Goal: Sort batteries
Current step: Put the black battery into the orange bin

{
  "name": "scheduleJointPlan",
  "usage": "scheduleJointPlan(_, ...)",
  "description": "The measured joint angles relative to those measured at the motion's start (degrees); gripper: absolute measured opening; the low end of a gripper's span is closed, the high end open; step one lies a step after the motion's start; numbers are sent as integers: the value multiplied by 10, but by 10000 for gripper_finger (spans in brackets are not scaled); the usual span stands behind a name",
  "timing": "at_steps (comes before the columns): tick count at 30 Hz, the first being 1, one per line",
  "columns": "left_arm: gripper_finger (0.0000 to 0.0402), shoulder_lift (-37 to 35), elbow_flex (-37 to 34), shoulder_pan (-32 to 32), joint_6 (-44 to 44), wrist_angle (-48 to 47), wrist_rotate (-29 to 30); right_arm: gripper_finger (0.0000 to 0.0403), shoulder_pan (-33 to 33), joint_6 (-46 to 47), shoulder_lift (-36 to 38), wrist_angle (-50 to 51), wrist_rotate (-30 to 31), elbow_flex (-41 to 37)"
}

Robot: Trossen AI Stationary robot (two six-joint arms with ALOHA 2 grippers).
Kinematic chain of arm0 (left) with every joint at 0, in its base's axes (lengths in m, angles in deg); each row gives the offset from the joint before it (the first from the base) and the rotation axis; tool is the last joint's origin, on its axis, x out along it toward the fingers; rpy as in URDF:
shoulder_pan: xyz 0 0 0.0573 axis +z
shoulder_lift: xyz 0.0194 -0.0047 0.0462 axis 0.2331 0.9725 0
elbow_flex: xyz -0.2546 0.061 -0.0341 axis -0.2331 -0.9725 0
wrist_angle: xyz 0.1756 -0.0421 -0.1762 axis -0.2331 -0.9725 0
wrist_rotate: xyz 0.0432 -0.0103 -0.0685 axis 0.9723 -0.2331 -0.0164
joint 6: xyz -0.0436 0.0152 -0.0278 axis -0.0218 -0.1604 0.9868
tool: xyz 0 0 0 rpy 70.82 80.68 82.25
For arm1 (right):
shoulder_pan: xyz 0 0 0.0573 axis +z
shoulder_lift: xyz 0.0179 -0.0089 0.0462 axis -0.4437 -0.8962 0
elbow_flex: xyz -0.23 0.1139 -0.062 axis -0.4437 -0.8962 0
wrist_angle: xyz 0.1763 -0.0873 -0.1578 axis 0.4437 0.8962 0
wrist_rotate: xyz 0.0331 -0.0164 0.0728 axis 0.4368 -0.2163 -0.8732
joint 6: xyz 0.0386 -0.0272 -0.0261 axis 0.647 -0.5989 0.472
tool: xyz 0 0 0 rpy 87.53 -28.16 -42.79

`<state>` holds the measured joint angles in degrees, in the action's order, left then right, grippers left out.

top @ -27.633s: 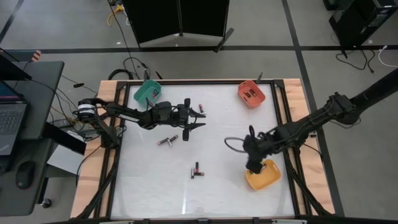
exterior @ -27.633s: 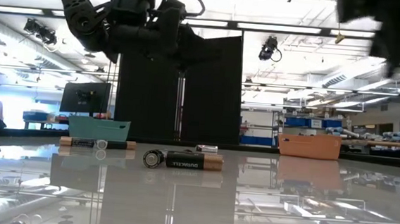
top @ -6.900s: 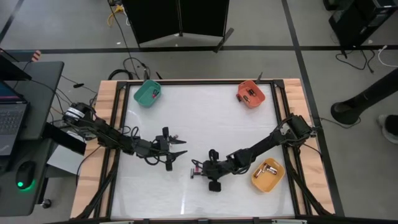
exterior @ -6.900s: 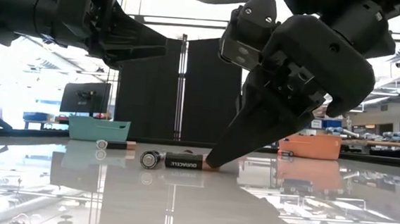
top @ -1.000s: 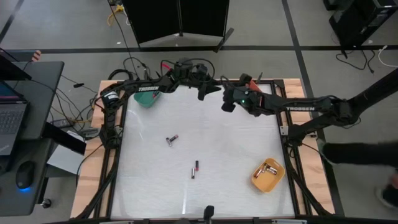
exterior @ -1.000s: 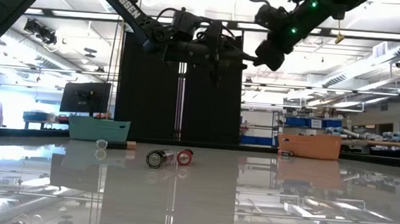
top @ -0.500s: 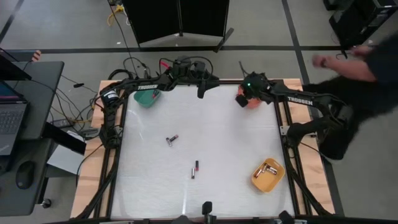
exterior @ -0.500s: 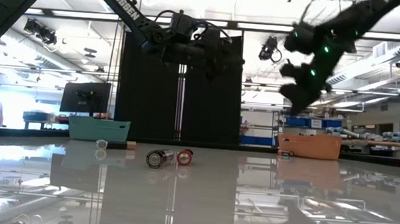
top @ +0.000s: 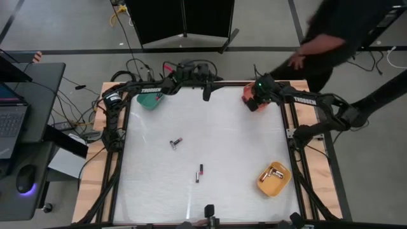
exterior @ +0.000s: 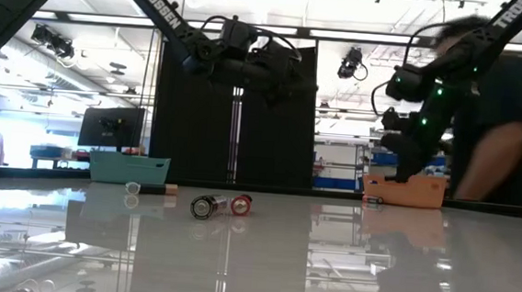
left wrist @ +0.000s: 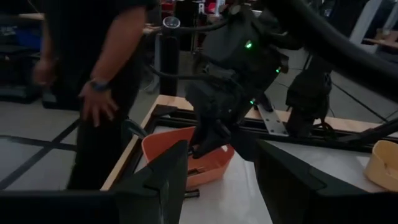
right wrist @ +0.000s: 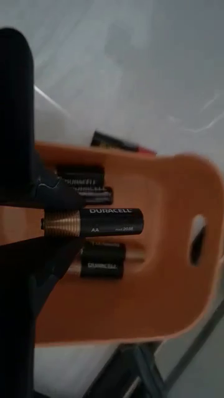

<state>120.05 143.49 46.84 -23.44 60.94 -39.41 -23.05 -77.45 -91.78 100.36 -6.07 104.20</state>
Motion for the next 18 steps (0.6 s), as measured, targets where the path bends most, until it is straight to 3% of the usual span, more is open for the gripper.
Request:
scheduleJointPlan(11, 188, -19, -26, -8, -13, 3, 15, 67, -30, 16, -80, -16, -39, 0)
scheduleJointPlan(18, 188, -26, -26, -11, -16, 9, 15, 135, -26, 33, -50, -5, -41, 0)
